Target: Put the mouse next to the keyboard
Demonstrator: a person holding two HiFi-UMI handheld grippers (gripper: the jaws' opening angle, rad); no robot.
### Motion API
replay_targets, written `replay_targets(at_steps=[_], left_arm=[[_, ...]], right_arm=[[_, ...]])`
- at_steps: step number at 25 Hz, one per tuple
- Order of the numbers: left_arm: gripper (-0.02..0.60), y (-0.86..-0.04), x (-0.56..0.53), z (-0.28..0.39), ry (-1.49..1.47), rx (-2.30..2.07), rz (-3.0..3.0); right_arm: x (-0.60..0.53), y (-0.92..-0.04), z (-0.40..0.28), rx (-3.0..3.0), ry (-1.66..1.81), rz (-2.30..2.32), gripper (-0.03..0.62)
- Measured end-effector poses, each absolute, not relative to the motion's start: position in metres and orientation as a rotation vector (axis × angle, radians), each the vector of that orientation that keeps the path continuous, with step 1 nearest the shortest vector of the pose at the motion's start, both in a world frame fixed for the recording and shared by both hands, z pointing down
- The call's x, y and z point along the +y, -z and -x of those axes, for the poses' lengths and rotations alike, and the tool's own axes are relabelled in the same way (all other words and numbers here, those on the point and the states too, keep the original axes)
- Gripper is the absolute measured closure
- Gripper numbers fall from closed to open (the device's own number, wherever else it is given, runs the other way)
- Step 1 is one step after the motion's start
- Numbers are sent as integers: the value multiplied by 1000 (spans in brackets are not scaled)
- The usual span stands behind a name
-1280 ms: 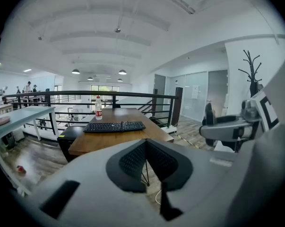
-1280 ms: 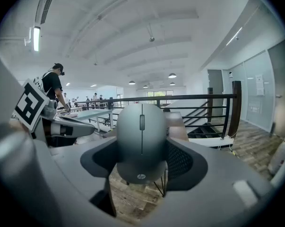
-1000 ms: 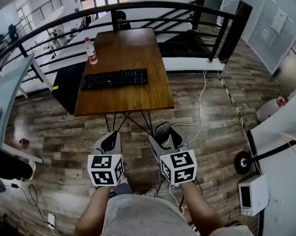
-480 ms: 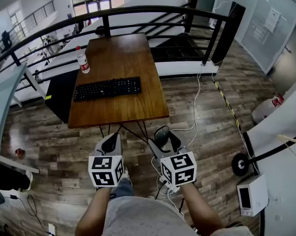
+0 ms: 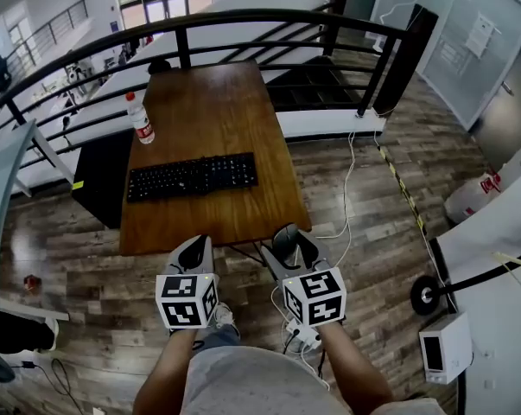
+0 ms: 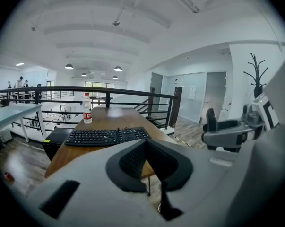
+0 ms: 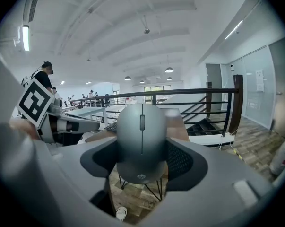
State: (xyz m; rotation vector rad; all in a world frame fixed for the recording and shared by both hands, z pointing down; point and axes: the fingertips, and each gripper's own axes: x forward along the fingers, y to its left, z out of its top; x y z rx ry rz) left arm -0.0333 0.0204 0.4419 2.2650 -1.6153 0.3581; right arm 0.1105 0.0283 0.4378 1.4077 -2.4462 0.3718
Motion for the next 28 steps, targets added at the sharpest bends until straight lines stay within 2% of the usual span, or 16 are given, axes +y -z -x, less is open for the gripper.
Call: replay_targets(at_steps=[15,28], left_arm=[[588,-444,-99,101,-363,-1521,-2265],[587,-455,-146,124,-350,-1435,-2308]], right_arm=[[-91,-435,-58,-2350,-438,-1492,295],[-140,-447,-59,-2221,-474,-1626,295]])
